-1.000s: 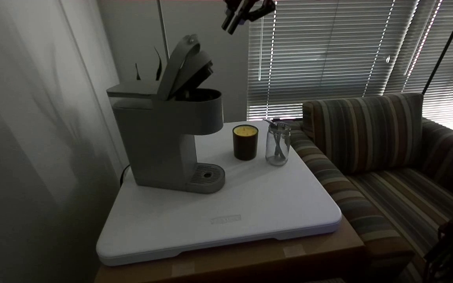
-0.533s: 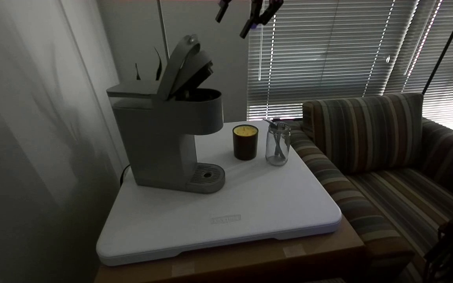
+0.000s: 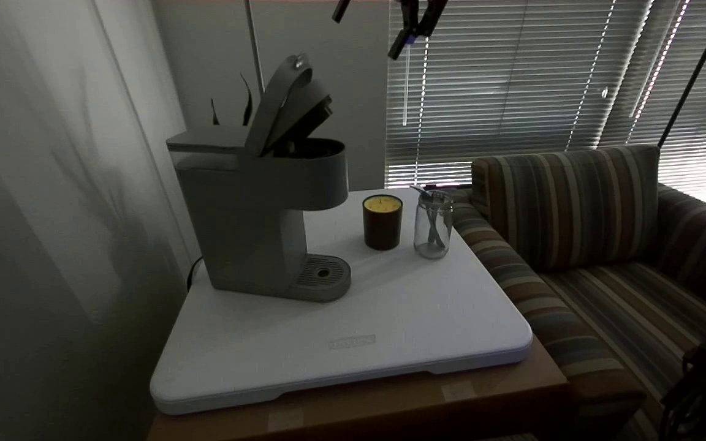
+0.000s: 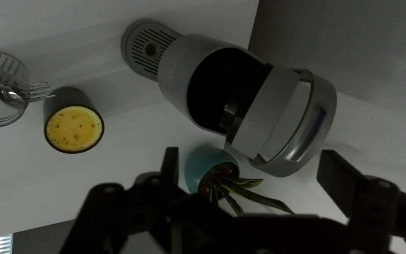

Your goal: Open the lid on the coffee machine

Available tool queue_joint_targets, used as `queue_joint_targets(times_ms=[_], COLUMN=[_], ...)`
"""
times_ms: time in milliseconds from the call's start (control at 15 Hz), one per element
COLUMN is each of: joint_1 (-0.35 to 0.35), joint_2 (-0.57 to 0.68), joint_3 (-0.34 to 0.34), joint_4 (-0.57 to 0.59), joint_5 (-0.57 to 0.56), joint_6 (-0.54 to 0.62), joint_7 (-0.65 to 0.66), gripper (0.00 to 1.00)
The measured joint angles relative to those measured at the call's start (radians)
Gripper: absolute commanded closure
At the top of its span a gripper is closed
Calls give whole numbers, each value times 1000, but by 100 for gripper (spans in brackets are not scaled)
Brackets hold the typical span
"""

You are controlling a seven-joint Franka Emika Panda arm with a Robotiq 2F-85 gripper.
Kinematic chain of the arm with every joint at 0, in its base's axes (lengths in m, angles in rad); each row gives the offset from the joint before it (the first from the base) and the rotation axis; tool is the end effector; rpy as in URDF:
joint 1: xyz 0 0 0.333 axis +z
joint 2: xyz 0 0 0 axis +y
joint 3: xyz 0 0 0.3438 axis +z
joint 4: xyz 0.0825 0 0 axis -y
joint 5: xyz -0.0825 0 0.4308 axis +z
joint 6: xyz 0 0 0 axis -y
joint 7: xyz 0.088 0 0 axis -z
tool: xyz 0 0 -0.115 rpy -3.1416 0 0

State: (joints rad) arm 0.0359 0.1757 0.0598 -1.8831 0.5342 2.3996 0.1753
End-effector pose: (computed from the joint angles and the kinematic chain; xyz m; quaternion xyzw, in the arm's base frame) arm 0.6791 0.0699 0.4508 -0.9421 0.2004 -0.1326 0.2337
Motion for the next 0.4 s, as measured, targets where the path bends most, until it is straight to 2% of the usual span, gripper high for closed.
queue_joint_targets(times_ms=[400], joint_1=[-8], joint_2=[-14], joint_3=[-1], joint_4=[0], joint_5=[0], joint_6=[-38], joint_7=[-1], gripper=[0])
